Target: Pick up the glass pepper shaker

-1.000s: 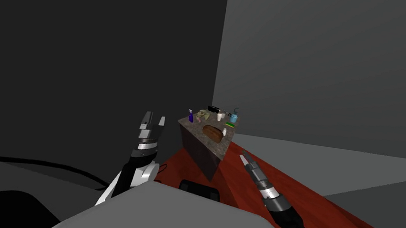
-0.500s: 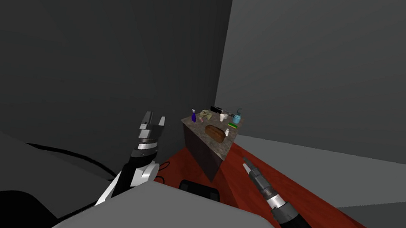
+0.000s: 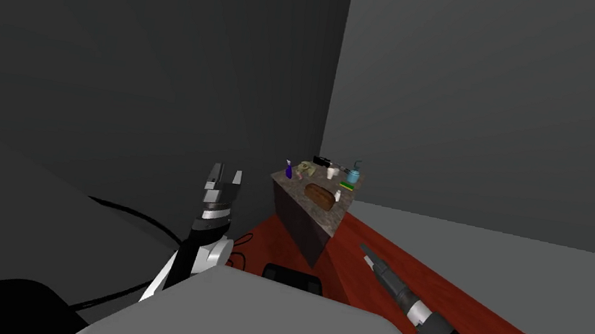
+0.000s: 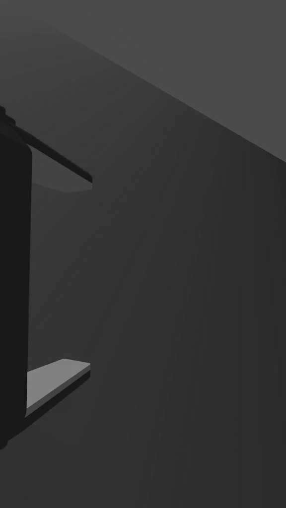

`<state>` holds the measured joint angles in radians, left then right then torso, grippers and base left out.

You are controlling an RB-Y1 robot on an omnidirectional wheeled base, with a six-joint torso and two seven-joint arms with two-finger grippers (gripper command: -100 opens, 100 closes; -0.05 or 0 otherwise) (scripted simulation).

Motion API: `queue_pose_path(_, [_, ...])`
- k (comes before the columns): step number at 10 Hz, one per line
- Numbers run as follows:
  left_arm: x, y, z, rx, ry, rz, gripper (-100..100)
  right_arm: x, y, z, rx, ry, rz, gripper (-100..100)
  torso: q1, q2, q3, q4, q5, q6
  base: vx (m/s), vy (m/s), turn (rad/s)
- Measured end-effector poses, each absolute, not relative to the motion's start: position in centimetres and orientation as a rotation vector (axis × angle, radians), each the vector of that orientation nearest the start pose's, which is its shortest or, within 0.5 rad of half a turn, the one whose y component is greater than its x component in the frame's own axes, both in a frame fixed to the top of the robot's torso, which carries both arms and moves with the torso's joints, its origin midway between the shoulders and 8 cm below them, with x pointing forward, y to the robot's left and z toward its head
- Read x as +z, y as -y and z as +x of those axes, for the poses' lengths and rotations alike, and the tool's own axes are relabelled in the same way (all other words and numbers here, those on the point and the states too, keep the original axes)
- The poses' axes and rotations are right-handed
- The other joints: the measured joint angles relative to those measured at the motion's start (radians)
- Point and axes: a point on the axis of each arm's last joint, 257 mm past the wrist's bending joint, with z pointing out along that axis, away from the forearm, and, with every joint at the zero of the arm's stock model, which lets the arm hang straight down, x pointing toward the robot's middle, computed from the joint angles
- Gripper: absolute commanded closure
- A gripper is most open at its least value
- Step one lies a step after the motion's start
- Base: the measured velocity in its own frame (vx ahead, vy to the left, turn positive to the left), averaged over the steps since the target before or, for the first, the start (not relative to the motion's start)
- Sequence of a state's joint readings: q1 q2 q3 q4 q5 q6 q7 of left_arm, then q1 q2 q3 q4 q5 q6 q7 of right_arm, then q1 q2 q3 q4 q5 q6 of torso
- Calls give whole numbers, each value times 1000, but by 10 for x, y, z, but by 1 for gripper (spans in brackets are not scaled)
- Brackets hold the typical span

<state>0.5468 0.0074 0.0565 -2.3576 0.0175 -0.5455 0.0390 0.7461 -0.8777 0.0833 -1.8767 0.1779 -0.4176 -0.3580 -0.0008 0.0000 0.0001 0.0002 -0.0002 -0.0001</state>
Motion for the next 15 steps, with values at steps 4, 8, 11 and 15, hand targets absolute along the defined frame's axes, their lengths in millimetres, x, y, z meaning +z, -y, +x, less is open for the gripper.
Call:
queue_pose_path(4, [54,-296,313,-1296,-543,-598,0,-321,369,269,911,-2022,727,-100,0,-1,-1,0,0,0,5,-3,124])
queue_pose_path(8, [54,-296,313,-1296,-543,-598,0,-346,408,245,778,-2168,722,-100,0,-2,-1,0,0,0,14,0,126])
queue_pose_path(11, [54,-296,313,-1296,-543,-598,0,-355,441,233,671,-2262,705,-100,1,-2,-1,0,0,1,21,8,150])
queue_pose_path(15, [54,-296,313,-1296,-543,-598,0,-361,484,209,526,-2372,675,-100,1,-3,-2,-1,0,1,26,14,132])
